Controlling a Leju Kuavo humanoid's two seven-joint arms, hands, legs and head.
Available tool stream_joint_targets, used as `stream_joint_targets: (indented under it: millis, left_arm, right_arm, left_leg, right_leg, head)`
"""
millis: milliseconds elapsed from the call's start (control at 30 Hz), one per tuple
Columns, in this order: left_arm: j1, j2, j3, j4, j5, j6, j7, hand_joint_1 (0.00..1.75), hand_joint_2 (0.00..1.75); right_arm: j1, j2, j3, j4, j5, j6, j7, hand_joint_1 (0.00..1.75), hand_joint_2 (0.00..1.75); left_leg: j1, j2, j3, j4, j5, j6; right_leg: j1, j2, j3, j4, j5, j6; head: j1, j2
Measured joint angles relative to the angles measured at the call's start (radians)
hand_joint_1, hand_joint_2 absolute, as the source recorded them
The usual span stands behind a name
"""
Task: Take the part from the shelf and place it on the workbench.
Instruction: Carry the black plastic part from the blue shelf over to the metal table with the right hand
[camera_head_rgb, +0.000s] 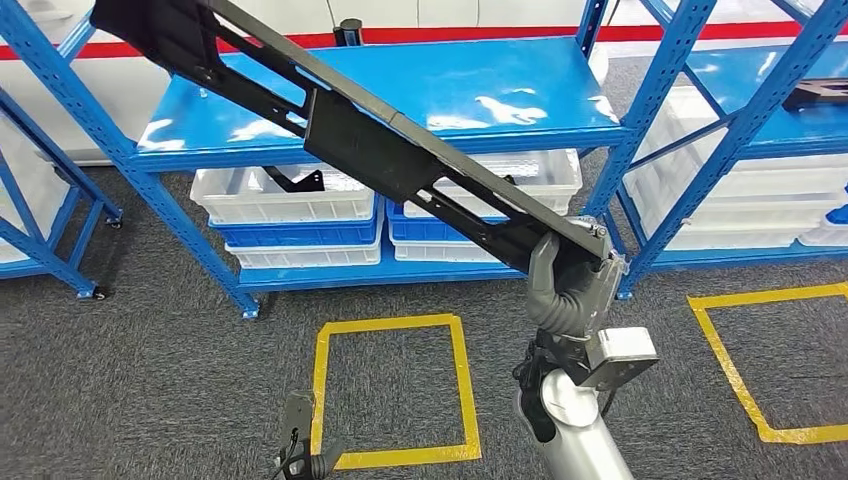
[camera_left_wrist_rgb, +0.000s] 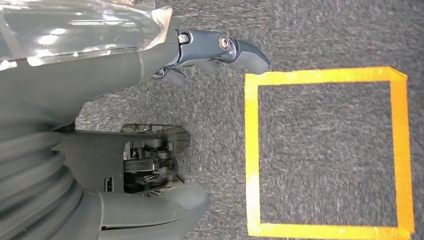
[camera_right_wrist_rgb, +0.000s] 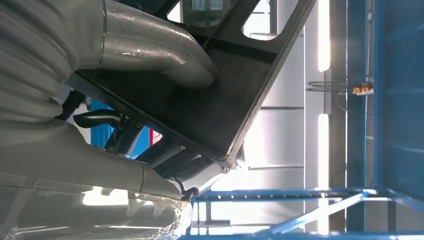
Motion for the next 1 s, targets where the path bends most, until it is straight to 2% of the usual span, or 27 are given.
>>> stream_joint_targets:
  millis: [67, 100, 133, 167, 233, 300, 333, 400, 433, 467, 500, 533, 567, 600, 633, 667, 733, 800, 867, 933, 967, 1000]
  left_arm:
    - [0.0, 0.0, 0.0, 0.0, 0.0, 0.0, 0.0, 0.0, 1.75]
    - [-0.001, 0.0, -0.001, 0.0, 0.0, -0.001, 0.0, 0.0, 1.75]
    - [-0.001, 0.0, -0.001, 0.0, -0.001, -0.002, 0.0, 0.0, 1.75]
    - [-0.001, 0.0, -0.002, 0.0, -0.001, -0.003, 0.0, 0.0, 1.75]
    - [-0.001, 0.0, -0.003, 0.0, -0.005, -0.004, 0.0, 0.0, 1.75]
    - [-0.002, -0.001, -0.006, -0.001, -0.011, -0.005, 0.0, 0.0, 1.75]
    - [-0.002, -0.002, -0.01, -0.001, -0.014, -0.006, 0.001, 0.0, 1.75]
    - [-0.003, -0.002, -0.017, -0.002, -0.02, -0.007, 0.004, 0.0, 1.75]
    - [-0.003, -0.002, -0.019, -0.002, -0.023, -0.008, 0.006, 0.0, 1.75]
    - [-0.003, -0.002, -0.02, -0.002, -0.024, -0.009, 0.008, 0.0, 1.75]
    - [-0.003, -0.002, -0.021, -0.002, -0.025, -0.011, 0.01, 0.0, 1.75]
    - [-0.003, -0.002, -0.023, -0.002, -0.025, -0.013, 0.011, 0.0, 1.75]
    - [-0.004, -0.002, -0.024, -0.002, -0.025, -0.015, 0.012, 0.0, 1.75]
    - [-0.004, -0.002, -0.025, -0.002, -0.025, -0.018, 0.012, 0.0, 1.75]
    - [-0.005, -0.002, -0.026, -0.003, -0.024, -0.021, 0.013, 0.0, 1.75]
    - [-0.005, -0.002, -0.026, -0.003, -0.023, -0.023, 0.013, 0.0, 1.75]
    - [-0.004, -0.001, -0.027, -0.003, -0.022, -0.025, 0.013, 0.0, 1.75]
    - [-0.005, 0.0, -0.027, -0.003, -0.021, -0.025, 0.013, 0.0, 1.75]
    - [-0.005, 0.001, -0.027, -0.004, -0.021, -0.025, 0.013, 0.0, 1.75]
    - [-0.004, 0.001, -0.027, -0.004, -0.021, -0.025, 0.013, 0.0, 1.75]
    - [-0.004, 0.001, -0.027, -0.004, -0.021, -0.025, 0.013, 0.0, 1.75]
    - [-0.004, 0.001, -0.027, -0.004, -0.021, -0.025, 0.013, 0.0, 1.75]
  right_arm:
    - [-0.001, 0.001, 0.0, 0.001, 0.0, 0.002, 0.0, 1.75, 1.75]
    - [-0.002, 0.001, 0.0, 0.001, 0.0, 0.003, 0.0, 1.75, 1.75]
    - [-0.003, 0.002, 0.0, 0.002, 0.001, 0.003, 0.0, 1.75, 1.75]
    - [-0.004, 0.003, 0.0, 0.002, 0.002, 0.003, 0.0, 1.75, 1.75]
    - [-0.005, 0.003, 0.0, 0.002, 0.005, 0.004, -0.001, 1.75, 1.75]
    - [-0.005, 0.003, 0.0, 0.001, 0.008, 0.003, -0.002, 1.75, 1.75]
    - [-0.005, 0.002, 0.0, 0.002, 0.009, 0.002, -0.004, 1.75, 1.75]
    - [0.0, -0.001, 0.0, 0.002, 0.011, -0.002, -0.006, 1.75, 1.75]
    - [0.004, -0.003, 0.0, 0.002, 0.012, -0.004, -0.007, 1.75, 1.75]
    - [0.008, -0.004, 0.0, 0.002, 0.012, -0.006, -0.007, 1.75, 1.75]
    - [0.011, -0.006, 0.0, 0.002, 0.014, -0.007, -0.007, 1.75, 1.75]
    - [0.012, -0.007, 0.0, 0.002, 0.015, -0.008, -0.007, 1.75, 1.75]
    - [0.012, -0.007, 0.0, 0.002, 0.015, -0.009, -0.007, 1.75, 1.75]
    - [0.012, -0.007, 0.0, 0.002, 0.016, -0.009, -0.008, 1.75, 1.75]
    - [0.013, -0.008, 0.0, 0.002, 0.016, -0.009, -0.008, 1.75, 1.75]
    - [0.013, -0.008, 0.0, 0.002, 0.016, -0.009, -0.009, 1.75, 1.75]
    - [0.014, -0.008, 0.0, 0.002, 0.017, -0.009, -0.01, 1.75, 1.75]
    - [0.013, -0.007, 0.0, 0.002, 0.017, -0.008, -0.011, 1.75, 1.75]
    - [0.013, -0.007, -0.001, 0.002, 0.016, -0.008, -0.012, 1.75, 1.75]
    - [0.015, -0.007, -0.003, 0.003, 0.016, -0.008, -0.012, 1.75, 1.75]
    - [0.016, -0.007, -0.003, 0.004, 0.016, -0.008, -0.012, 1.75, 1.75]
    - [0.017, -0.007, -0.003, 0.005, 0.016, -0.008, -0.012, 1.75, 1.75]
  left_leg:
    - [-0.001, 0.022, 0.091, -0.142, 0.053, 0.006]
    - [-0.004, 0.035, 0.125, -0.201, 0.067, 0.011]
    - [-0.008, 0.044, 0.143, -0.236, 0.07, 0.015]
    - [-0.013, 0.046, 0.147, -0.249, 0.066, 0.02]
    - [-0.012, 0.031, 0.141, -0.259, 0.07, 0.034]
    - [-0.006, 0.015, 0.14, -0.27, 0.08, 0.051]
    - [-0.004, 0.008, 0.139, -0.273, 0.084, 0.057]
    - [-0.005, -0.009, 0.132, -0.273, 0.089, 0.063]
    - [-0.005, -0.02, 0.13, -0.273, 0.091, 0.064]
    - [-0.005, -0.03, 0.128, -0.272, 0.093, 0.063]
    - [-0.005, -0.042, 0.128, -0.272, 0.095, 0.062]
    - [-0.004, -0.053, 0.127, -0.27, 0.096, 0.06]
    - [-0.004, -0.063, 0.126, -0.268, 0.098, 0.057]
    - [-0.005, -0.073, 0.123, -0.263, 0.098, 0.053]
    - [-0.007, -0.082, 0.117, -0.26, 0.101, 0.048]
    - [-0.008, -0.088, 0.111, -0.258, 0.103, 0.042]
    - [-0.006, -0.099, 0.101, -0.256, 0.109, 0.029]
    - [-0.007, -0.074, 0.084, -0.227, 0.087, 0.02]
    - [-0.006, -0.027, 0.035, -0.118, 0.023, 0.012]
    - [-0.002, -0.006, -0.023, 0.013, -0.032, 0.005]
    - [0.0, -0.003, -0.03, 0.034, -0.034, 0.003]
    - [0.001, 0.0, -0.02, 0.019, -0.019, 0.003]
  right_leg:
    - [0.003, -0.011, 0.0, 0.002, -0.001, 0.002]
    - [0.007, -0.016, -0.001, 0.003, 0.0, 0.004]
    - [0.011, -0.021, -0.003, 0.004, 0.001, 0.007]
    - [0.014, -0.026, -0.006, 0.004, 0.002, 0.011]
    - [0.017, -0.038, -0.011, 0.005, 0.001, 0.022]
    - [0.016, -0.023, -0.031, 0.042, -0.024, 0.028]
    - [0.015, -0.007, -0.055, 0.092, -0.049, 0.026]
    - [0.013, 0.019, -0.122, 0.237, -0.105, 0.022]
    - [0.012, 0.023, -0.149, 0.291, -0.12, 0.024]
    - [0.011, 0.024, -0.157, 0.308, -0.119, 0.03]
    - [0.01, 0.026, -0.145, 0.281, -0.1, 0.039]
    - [0.006, 0.032, -0.114, 0.214, -0.069, 0.048]
    - [0.002, 0.048, -0.077, 0.136, -0.039, 0.055]
    - [-0.001, 0.062, -0.046, 0.071, -0.016, 0.057]
    - [-0.003, 0.074, -0.028, 0.031, -0.003, 0.055]
    - [-0.002, 0.08, -0.023, 0.017, 0.0, 0.051]
    - [-0.002, 0.066, -0.027, 0.02, 0.007, 0.04]
    - [-0.007, 0.048, -0.029, 0.019, 0.012, 0.027]
    - [-0.006, 0.028, -0.031, 0.018, 0.014, 0.016]
    - [-0.002, 0.004, -0.034, 0.018, 0.015, 0.011]
    - [-0.001, -0.009, -0.035, 0.018, 0.015, 0.011]
    - [0.0, -0.021, -0.035, 0.019, 0.016, 0.01]
  head:
    - [0.0, 0.0]
    - [0.0, 0.0]
    - [0.001, 0.0]
    - [0.001, 0.0]
    - [0.001, 0.0]
    - [0.003, 0.0]
    - [0.005, 0.0]
    - [0.008, 0.0]
    - [0.008, 0.0]
    - [0.008, 0.0]
    - [0.008, 0.0]
    - [0.008, 0.0]
    - [0.008, 0.0]
    - [0.008, 0.0]
    - [0.007, 0.0]
    - [0.007, 0.0]
    - [0.006, 0.0]
    - [0.003, 0.0]
    - [-0.003, 0.0]
    - [-0.006, 0.0]
    - [-0.006, 0.0]
    - [-0.006, 0.0]
